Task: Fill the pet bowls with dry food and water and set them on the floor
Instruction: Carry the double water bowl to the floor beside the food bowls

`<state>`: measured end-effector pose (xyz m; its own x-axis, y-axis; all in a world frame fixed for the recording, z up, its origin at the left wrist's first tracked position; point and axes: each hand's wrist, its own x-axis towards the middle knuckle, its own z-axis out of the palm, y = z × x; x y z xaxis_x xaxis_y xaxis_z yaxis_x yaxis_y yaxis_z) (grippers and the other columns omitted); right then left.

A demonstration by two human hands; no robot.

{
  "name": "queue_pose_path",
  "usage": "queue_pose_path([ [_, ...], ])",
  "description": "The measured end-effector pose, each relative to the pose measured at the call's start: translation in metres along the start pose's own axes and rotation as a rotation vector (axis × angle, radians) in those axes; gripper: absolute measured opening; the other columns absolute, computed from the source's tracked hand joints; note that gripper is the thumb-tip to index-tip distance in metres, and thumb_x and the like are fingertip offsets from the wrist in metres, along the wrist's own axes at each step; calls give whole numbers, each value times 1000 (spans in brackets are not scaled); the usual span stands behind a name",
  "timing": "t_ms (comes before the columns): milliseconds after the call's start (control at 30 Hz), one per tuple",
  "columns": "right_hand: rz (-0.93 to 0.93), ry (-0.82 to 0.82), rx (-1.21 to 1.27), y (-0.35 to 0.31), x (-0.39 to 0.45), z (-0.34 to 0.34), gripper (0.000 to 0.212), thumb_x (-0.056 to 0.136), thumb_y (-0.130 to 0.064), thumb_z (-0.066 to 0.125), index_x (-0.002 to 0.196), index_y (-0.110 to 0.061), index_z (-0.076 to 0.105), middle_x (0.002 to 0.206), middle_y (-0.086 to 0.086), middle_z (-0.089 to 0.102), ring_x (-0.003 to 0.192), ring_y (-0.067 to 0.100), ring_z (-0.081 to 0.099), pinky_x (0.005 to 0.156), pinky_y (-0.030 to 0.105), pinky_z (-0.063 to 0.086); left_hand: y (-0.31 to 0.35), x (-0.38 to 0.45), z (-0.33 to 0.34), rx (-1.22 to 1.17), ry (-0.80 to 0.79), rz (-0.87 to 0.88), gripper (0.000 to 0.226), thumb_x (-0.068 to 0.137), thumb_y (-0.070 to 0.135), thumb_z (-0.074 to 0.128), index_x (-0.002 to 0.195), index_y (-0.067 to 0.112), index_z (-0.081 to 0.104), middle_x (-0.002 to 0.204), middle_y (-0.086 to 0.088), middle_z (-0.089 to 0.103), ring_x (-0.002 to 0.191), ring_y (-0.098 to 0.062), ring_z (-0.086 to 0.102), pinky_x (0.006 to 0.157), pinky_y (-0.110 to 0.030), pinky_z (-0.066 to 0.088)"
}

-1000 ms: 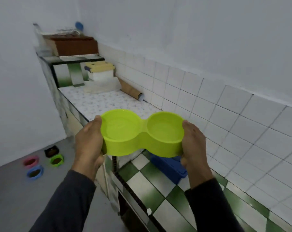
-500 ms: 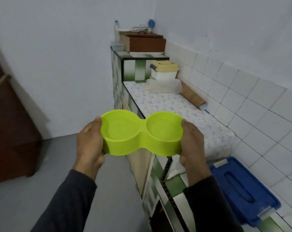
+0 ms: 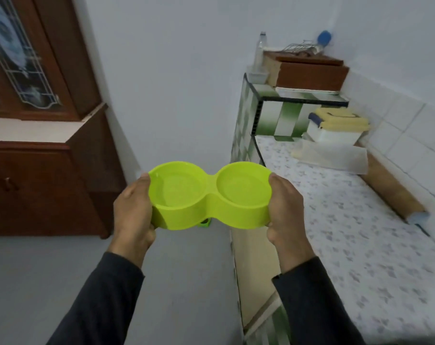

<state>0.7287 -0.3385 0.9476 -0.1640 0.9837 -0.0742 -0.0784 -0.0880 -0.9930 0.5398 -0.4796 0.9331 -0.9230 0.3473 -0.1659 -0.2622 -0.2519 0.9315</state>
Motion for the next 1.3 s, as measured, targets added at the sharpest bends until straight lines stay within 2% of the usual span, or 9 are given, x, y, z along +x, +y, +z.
queue_pose_path([
  [133,-8,-60,0,4,42,40,17,96,-38,59,86,-46,70,110,-21,67,112,17,63,103,55,50,-2,43,6,-37,57,1,22,98,36,67,98,17,76,104,-4,78,103,-26,73,96,-58,57],
  [300,39,-135,-40,12,85,91,15,98,-38,57,88,-43,67,113,-16,68,114,18,62,105,53,49,-4,93,9,-50,136,0,19,100,35,65,89,20,72,93,6,74,88,-17,69,79,-35,55],
  [433,52,-184,-57,25,112,134,12,97,-39,57,96,-40,69,119,-11,69,114,17,64,104,52,51,-7,141,2,-39,196,-7,23,98,40,67,87,21,75,98,-1,74,93,-22,67,81,-40,55],
  [600,56,-221,-63,43,149,196,15,88,-45,60,94,-39,72,117,-12,72,113,15,66,104,47,52,-9,203,-3,-28,256,-29,23,96,43,67,88,24,76,101,-3,75,101,-29,70,87,-58,55],
  [767,91,-217,-45,62,186,258,15,100,-35,59,93,-37,72,112,-15,70,113,14,64,100,38,51,-8,268,-8,-19,231,-2,24,95,49,66,90,29,78,94,-1,70,89,-26,62,69,-35,45],
  [900,117,-215,-25,72,211,306,15,102,-33,57,104,-35,71,118,-12,71,114,12,64,102,38,51,-5,318,-8,-10,235,13,34,82,60,67,95,31,79,95,0,70,92,-28,62,76,-47,42],
  [1033,113,-215,-24,80,236,345,17,103,-29,56,97,-35,71,113,-14,71,113,11,64,97,32,50,-6,364,-5,6,249,11,44,76,66,68,98,29,79,101,-4,73,102,-34,68,85,-61,51],
  [1100,129,-227,-33,85,249,362,17,104,-30,55,98,-35,70,113,-15,70,112,10,63,97,31,50,-9,385,-4,11,281,27,40,84,59,67,102,25,79,106,-3,75,107,-31,69,88,-60,53],
  [1300,127,-254,-52,105,299,410,15,104,-29,55,107,-33,70,118,-12,70,116,10,62,101,31,49,-25,448,9,-5,315,-18,57,70,68,68,112,30,76,117,-6,75,118,-37,66,95,-71,47],
])
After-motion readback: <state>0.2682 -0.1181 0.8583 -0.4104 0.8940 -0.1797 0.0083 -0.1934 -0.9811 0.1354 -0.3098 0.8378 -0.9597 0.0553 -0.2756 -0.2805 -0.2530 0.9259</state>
